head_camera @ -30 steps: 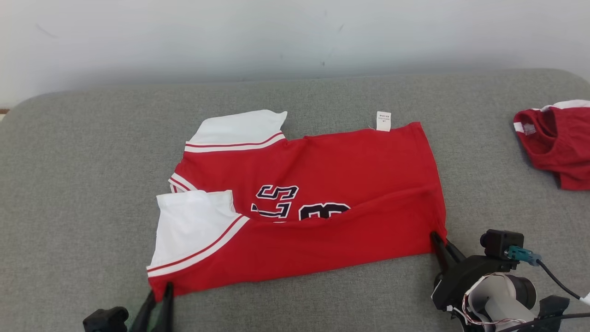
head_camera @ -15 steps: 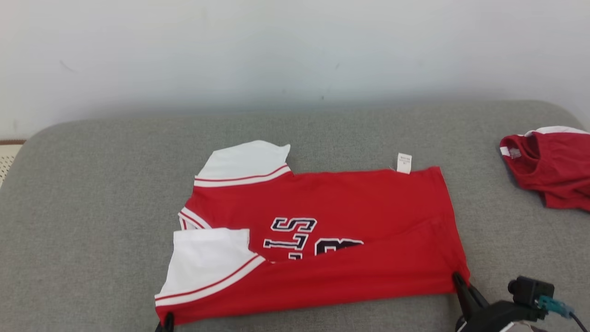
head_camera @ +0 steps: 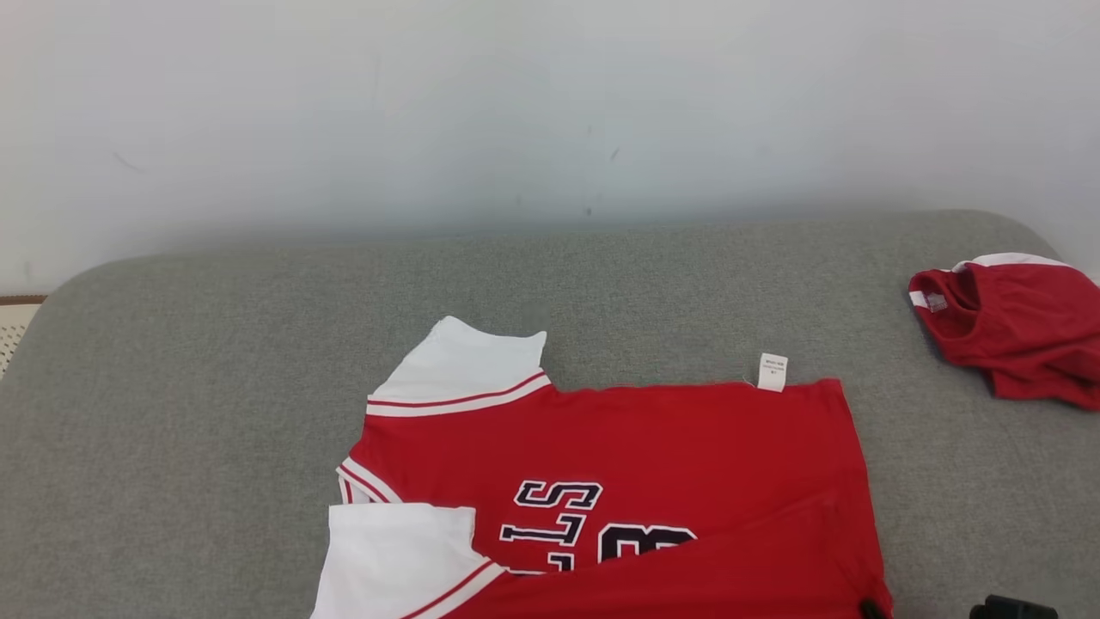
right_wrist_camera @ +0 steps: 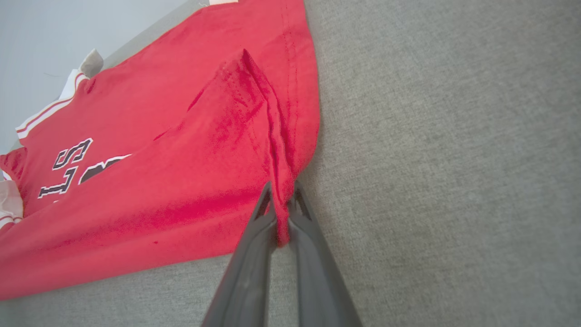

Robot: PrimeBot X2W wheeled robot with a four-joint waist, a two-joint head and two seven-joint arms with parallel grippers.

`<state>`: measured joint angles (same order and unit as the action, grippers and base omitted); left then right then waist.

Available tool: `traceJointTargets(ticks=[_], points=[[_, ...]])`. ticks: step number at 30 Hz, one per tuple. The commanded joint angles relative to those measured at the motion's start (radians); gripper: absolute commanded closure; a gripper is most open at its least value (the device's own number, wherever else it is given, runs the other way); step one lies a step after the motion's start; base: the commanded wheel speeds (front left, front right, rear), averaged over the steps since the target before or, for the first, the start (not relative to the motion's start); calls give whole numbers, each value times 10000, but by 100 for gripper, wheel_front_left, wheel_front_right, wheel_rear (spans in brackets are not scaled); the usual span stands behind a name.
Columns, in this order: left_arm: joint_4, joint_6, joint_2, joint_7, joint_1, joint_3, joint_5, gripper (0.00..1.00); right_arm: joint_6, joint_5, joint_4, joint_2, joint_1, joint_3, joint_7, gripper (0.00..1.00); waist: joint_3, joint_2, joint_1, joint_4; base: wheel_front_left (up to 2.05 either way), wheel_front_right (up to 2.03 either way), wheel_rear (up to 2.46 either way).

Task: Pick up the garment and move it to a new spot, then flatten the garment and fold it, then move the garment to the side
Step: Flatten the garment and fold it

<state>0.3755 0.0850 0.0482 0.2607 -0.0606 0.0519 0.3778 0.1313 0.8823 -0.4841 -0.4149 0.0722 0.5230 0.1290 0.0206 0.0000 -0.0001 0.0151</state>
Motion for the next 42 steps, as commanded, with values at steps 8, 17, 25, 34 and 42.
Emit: traceJointTargets(ticks=[8,17,25,34,42], points=[[-168,-267,53,33,-273,209,157,0,-10,-490,367,117,-680,-992,-260,0,53,0,1,104,0,0,0],[-1453,-280,32,33,-405,-228,-175,0,-8,-1380,1208,561,-735,-1880,372,0,94,0,1,100,0,0,0],[-2988,-541,34,33,-514,-748,-1260,0,-8,-2694,2075,895,-687,-2334,1057,0,116,0,1,149,0,0,0],[-3606,-986,34,33,-482,-779,-2192,0,-8,-4477,2802,1893,-1062,-2927,1369,0,111,0,1,324,0,0,0],[-2946,-400,399,33,560,-703,-2349,0,-8,-4888,2806,2087,-760,-2931,1357,0,-101,0,1,-49,0,0,0]])
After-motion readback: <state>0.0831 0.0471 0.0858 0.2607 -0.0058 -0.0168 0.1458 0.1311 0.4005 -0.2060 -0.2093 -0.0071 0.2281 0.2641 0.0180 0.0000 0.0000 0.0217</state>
